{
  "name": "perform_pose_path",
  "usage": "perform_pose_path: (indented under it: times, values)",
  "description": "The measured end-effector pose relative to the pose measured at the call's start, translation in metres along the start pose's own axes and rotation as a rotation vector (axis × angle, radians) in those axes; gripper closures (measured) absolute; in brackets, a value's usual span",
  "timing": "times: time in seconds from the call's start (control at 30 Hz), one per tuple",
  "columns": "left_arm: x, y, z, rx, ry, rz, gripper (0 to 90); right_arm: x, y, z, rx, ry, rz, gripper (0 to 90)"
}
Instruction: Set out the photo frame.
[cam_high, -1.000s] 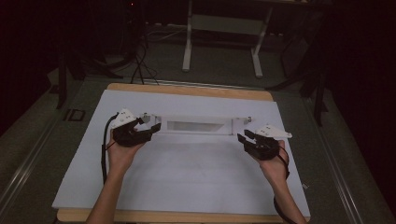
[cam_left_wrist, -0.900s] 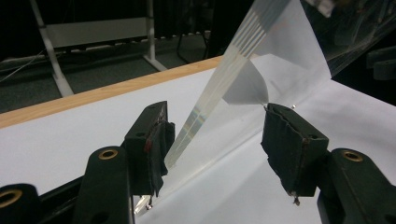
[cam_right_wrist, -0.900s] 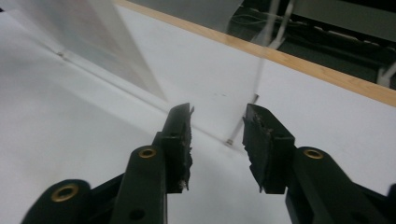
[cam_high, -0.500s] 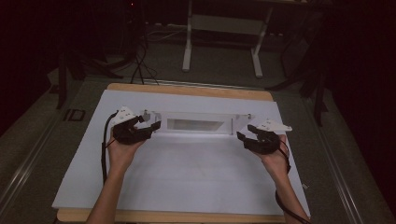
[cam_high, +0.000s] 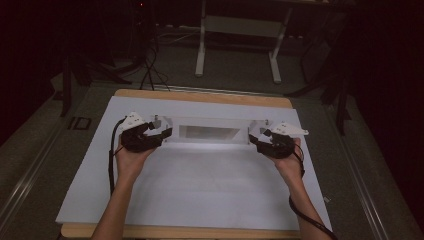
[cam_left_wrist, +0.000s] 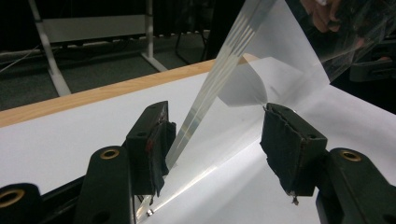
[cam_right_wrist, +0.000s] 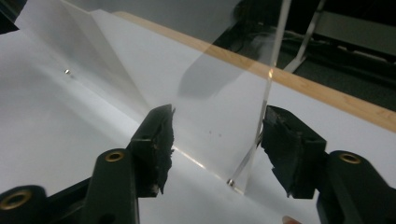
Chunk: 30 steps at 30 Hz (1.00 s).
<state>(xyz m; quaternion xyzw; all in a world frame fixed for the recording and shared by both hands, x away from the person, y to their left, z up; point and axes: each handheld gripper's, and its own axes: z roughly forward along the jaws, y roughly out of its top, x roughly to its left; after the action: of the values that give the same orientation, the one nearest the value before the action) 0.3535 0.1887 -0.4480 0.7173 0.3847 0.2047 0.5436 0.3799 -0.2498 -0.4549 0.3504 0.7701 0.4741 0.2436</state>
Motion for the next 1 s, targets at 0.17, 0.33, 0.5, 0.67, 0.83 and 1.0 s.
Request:
perform_pose_path:
  times: [0.17,0.33,0.5,0.67,0.83,1.0]
  values:
    - [0.002,0.002,0.001,0.004,-0.001,-0.004,42.7,-0.001,0.000,0.002,-0.002,0.018,-0.003,50.7]
    - [0.003,0.003,0.003,0.002,0.002,-0.011,43.0,-0.005,0.000,0.003,-0.013,0.030,0.033,51.6]
    - [0.004,0.004,0.004,-0.007,0.007,-0.014,43.3,-0.005,0.001,0.004,-0.013,0.022,0.045,51.6]
    - [0.006,0.006,0.006,-0.001,0.009,-0.019,43.6,-0.006,0.003,0.005,-0.008,0.019,0.061,51.6]
    - [0.009,0.006,0.007,-0.012,0.027,-0.002,45.3,-0.009,0.005,0.007,-0.008,0.019,0.088,51.7]
    - [0.013,0.004,0.006,-0.037,0.019,-0.015,42.4,-0.009,0.007,0.009,-0.001,0.009,0.101,51.8]
